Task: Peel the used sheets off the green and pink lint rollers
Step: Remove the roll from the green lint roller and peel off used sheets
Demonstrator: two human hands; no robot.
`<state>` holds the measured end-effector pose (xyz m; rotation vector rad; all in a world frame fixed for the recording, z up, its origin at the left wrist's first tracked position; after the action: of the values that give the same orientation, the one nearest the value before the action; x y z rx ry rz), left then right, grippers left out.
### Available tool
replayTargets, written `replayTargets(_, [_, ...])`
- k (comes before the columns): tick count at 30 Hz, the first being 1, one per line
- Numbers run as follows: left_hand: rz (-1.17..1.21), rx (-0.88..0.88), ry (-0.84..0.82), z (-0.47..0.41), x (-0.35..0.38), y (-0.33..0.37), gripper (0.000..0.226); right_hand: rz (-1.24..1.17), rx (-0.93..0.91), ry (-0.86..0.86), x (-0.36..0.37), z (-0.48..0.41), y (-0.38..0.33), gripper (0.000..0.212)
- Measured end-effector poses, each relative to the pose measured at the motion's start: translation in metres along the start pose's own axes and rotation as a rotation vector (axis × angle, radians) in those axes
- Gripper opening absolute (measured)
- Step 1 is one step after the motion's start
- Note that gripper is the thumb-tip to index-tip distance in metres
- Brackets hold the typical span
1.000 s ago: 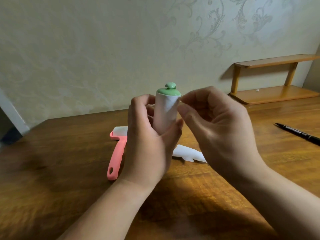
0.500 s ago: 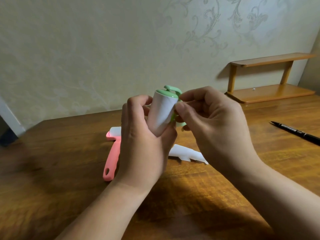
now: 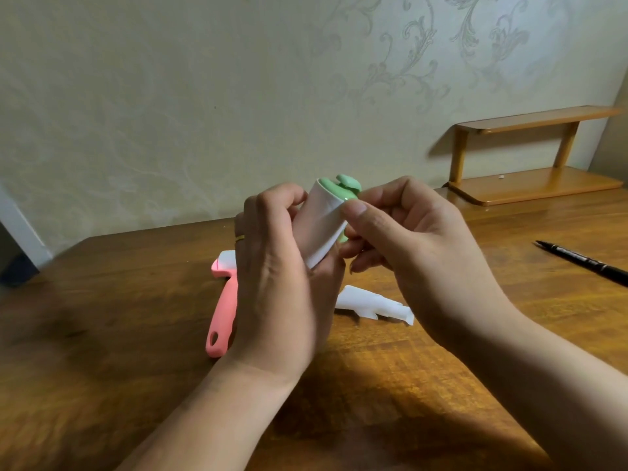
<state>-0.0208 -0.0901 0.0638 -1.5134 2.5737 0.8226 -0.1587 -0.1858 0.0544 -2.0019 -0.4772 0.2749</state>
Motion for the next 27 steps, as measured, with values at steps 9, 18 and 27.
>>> replayTargets(9, [0.034,-0.034,-0.001,0.002,0.002,-0.002,0.066,-0.028,-0.015,-0.003,0.001,0.000,-0.001,0.023])
replayTargets(18, [0.152,-0.109,-0.081,0.004,0.010,-0.006,0.060,0.045,-0.060,0.044,-0.002,0.001,-0.005,0.014])
replayTargets(27, [0.171,-0.129,-0.076,0.005,0.013,0.003,0.053,0.216,-0.179,0.188,-0.015,0.005,-0.015,0.014])
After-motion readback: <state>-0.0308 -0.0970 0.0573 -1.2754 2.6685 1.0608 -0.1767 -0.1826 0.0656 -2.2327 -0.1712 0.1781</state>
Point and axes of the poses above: each hand's wrist, its own z-axis away from the middle knuckle, its own x-axis out of the palm, y = z × x, the point moved 10 cm from there along -z, towards the middle knuckle, and after that the axes turned 3 degrees about z, right-handed, at the moved point
